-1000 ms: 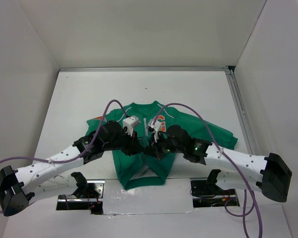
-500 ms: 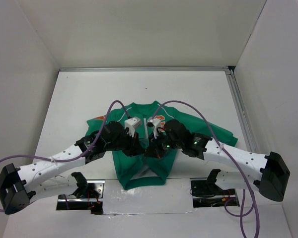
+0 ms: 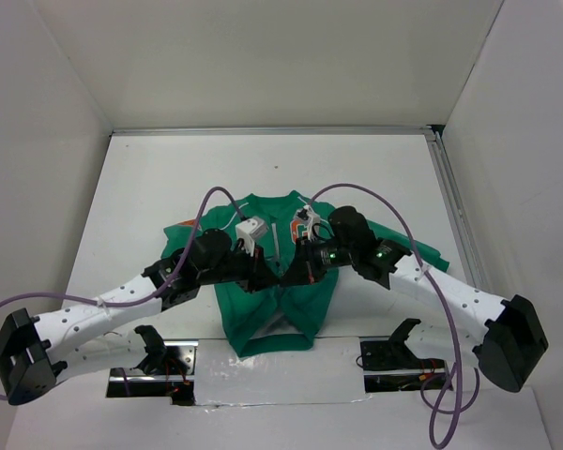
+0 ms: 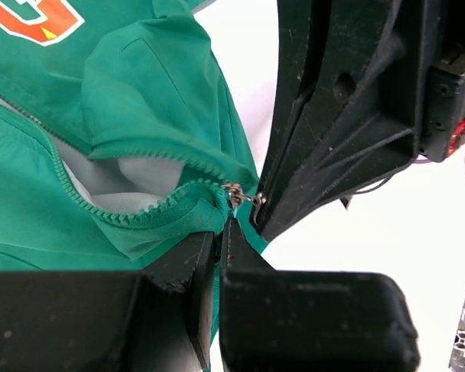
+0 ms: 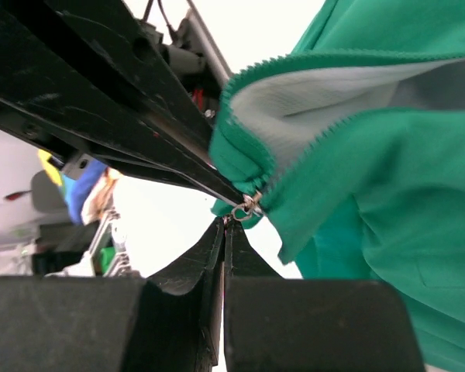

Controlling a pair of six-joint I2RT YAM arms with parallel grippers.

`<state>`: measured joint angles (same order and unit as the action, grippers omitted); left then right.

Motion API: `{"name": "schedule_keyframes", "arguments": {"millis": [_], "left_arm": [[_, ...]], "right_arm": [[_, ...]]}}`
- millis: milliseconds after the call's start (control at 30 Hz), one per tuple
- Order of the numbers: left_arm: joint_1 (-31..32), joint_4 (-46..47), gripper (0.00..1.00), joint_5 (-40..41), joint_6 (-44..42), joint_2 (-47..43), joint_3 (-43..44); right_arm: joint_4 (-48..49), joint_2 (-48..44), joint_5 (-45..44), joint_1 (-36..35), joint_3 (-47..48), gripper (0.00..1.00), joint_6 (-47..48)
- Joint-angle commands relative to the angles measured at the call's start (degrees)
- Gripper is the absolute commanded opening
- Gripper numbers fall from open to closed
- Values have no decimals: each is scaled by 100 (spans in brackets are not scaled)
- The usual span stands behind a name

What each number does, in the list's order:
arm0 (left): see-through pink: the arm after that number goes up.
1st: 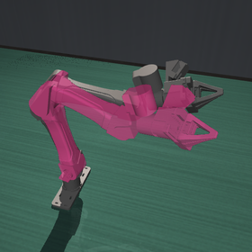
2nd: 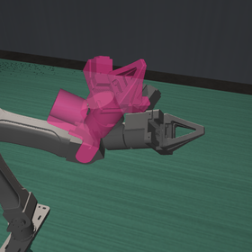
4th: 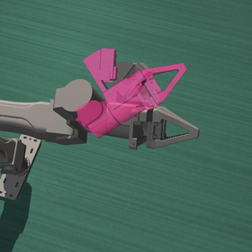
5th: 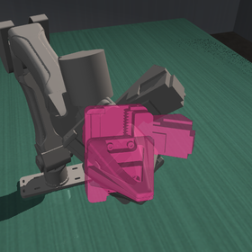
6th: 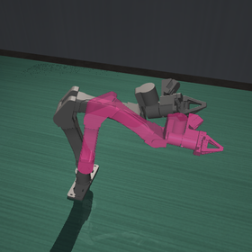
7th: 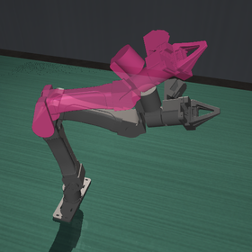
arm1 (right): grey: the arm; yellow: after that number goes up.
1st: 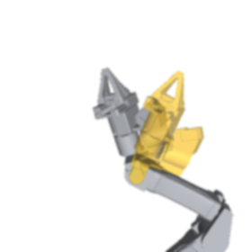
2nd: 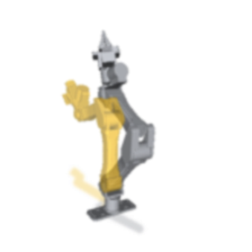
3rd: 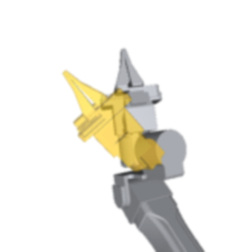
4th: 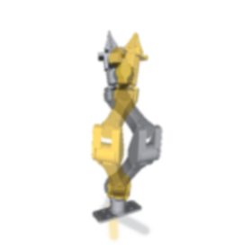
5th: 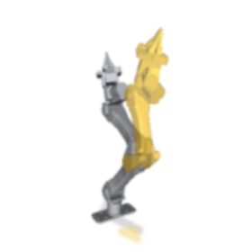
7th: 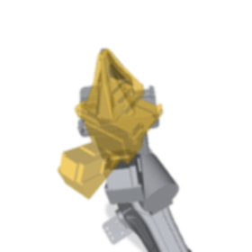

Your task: Zip up the jacket

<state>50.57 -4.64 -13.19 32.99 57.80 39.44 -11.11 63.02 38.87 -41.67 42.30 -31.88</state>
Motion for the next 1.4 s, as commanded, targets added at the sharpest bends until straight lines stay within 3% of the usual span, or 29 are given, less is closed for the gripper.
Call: {"name": "schedule_keyframes", "arguments": {"millis": [0, 233, 433, 633, 733, 900, 1067, 1133, 1167, 1200, 1233, 1267, 1367], "left_arm": [[103, -696, 0, 106, 40, 214, -130], [155, -784, 0, 247, -47, 329, -15], [261, -749, 0, 194, -91, 284, -86], [384, -722, 0, 176, -91, 398, -103], [454, -819, 0, 273, -56, 530, -33], [770, -898, 0, 370, 49, 592, -33], [806, -1099, 1, 518, 225, 539, 10], [806, -1424, 52, 755, 400, 591, 247], [806, -1425, 52, 809, 401, 592, 248], [806, -1477, 67, 862, 453, 583, 327], [797, -1574, 92, 975, 471, 557, 406], [797, -1601, 98, 1002, 480, 539, 406], [806, -1811, 99, 1178, 585, 399, 599]], "right_arm": [[874, -1, 638, 159, 181, 0, -249], [742, 237, 1052, 326, 156, 0, -502], [1462, 219, 1272, 836, -179, 0, -1434], [2042, 527, 1439, 836, -161, 0, -1944], [2018, 387, 1054, 862, -187, 0, -2077], [1288, -263, -651, 827, -240, 0, -2042], [1076, -361, -654, 845, -327, 0, -1963], [1076, -274, -294, 784, -372, 0, -1867], [1076, -273, -293, 766, -381, 0, -1866], [1068, -230, -136, 757, -372, 0, -1840], [1015, -194, -91, 748, -398, 0, -1813], [1032, -185, -21, 748, -416, 0, -1778], [1032, -159, 155, 731, -416, 0, -1734]]}}
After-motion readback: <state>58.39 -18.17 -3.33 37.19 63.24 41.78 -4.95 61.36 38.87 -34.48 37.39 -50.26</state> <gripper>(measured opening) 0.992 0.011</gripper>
